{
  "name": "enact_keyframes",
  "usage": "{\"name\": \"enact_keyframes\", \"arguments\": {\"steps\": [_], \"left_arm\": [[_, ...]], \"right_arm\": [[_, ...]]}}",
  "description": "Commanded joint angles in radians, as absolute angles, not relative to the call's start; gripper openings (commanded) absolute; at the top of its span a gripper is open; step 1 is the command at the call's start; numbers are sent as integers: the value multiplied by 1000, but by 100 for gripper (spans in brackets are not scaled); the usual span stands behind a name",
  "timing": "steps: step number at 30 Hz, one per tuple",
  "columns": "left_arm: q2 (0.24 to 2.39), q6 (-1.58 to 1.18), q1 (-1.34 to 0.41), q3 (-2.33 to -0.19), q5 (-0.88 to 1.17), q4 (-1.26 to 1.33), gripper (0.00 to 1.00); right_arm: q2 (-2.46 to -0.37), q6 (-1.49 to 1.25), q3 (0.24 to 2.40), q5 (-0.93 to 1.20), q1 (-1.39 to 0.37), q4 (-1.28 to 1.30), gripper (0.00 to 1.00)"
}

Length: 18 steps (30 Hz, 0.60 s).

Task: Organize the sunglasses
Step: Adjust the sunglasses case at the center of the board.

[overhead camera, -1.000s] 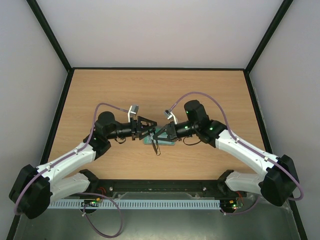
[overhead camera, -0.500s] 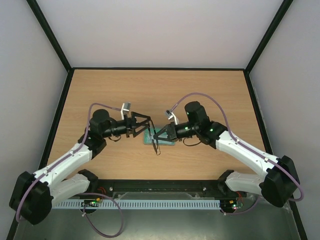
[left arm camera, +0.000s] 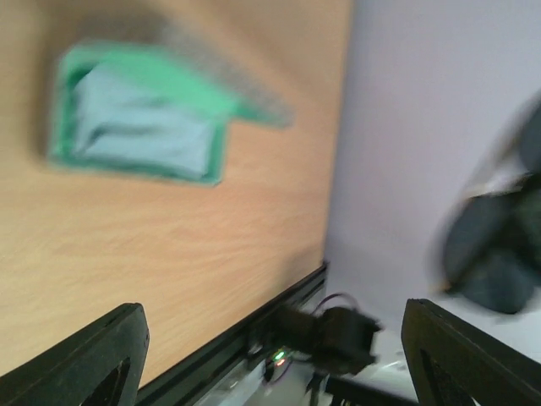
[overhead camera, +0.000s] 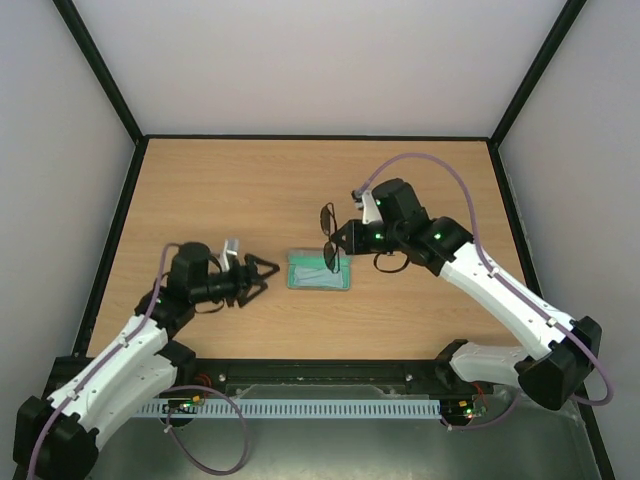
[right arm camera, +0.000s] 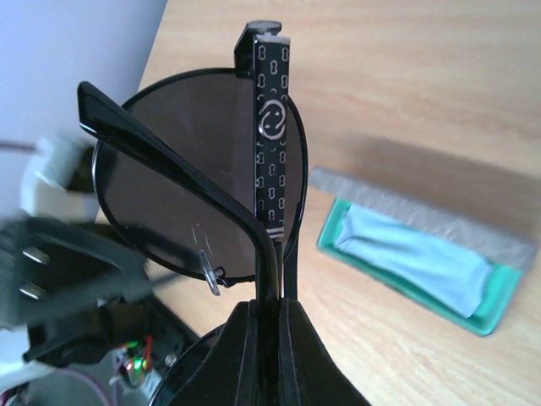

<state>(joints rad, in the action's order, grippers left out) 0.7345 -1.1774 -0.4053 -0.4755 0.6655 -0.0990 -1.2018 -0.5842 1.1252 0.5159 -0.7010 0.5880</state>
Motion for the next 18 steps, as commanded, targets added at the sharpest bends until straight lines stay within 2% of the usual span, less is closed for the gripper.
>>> {"name": "enact_keyframes", "arguments": {"steps": [1,5,7,11,18], "left_arm": [[696,-1246,-482,-314,606,-138,85],[732,-1393,-566,-178,538,125,87],[788,-1442,-596,-139,504,257,98],[908,-1472,-628,-132,411,355,99],[1150,-1554,-669,-115,311,714,99]], "right_arm": [[-1208,-536,1198,387,-676,706,1],[-1210,-544,1193,402,-665,691,1],[-1210,-546,1187,407,-661,687,1],[-1206,-543,1185,414,-650,689,1],[-1207,-531,1179,427,-630,696,1]]}}
